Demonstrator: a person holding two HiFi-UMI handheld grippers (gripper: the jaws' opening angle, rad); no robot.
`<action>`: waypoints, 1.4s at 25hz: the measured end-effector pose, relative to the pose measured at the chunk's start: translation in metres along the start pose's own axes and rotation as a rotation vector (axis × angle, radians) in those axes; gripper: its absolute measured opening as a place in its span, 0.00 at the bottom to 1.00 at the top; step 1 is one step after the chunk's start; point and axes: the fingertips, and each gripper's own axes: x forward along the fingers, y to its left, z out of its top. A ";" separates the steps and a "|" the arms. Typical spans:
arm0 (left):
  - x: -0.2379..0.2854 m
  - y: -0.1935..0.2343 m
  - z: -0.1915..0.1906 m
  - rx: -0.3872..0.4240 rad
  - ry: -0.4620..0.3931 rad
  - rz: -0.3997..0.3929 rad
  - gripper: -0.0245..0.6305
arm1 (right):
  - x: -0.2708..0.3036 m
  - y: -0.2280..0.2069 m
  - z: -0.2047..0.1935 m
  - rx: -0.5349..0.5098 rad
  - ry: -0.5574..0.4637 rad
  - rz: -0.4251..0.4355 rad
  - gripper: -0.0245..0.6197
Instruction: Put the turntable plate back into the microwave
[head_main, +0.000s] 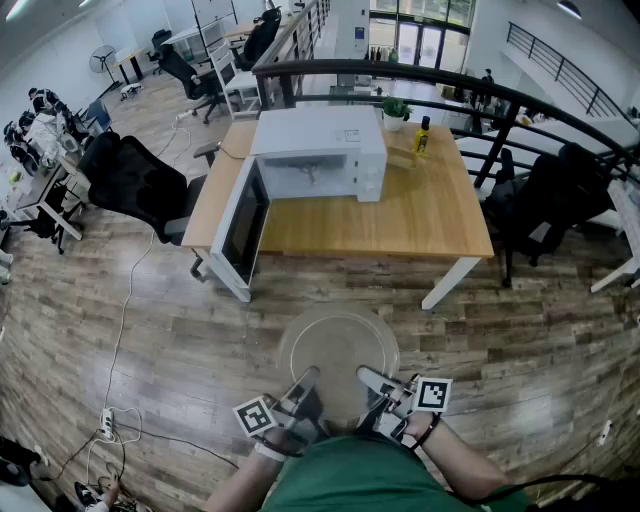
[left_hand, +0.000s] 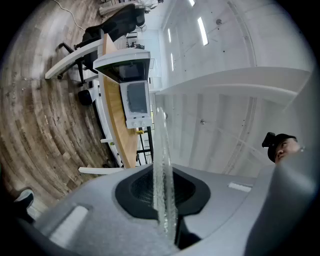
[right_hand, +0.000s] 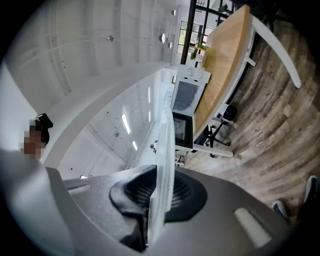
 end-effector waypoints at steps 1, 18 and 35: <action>-0.002 -0.002 0.001 -0.002 0.003 -0.003 0.09 | 0.001 0.002 -0.002 0.000 -0.003 0.000 0.10; -0.024 -0.013 0.034 -0.006 0.062 -0.047 0.09 | 0.034 0.020 -0.020 -0.066 -0.071 -0.020 0.11; -0.029 0.015 0.078 -0.062 0.028 -0.019 0.09 | 0.081 -0.005 -0.017 -0.024 -0.042 -0.060 0.11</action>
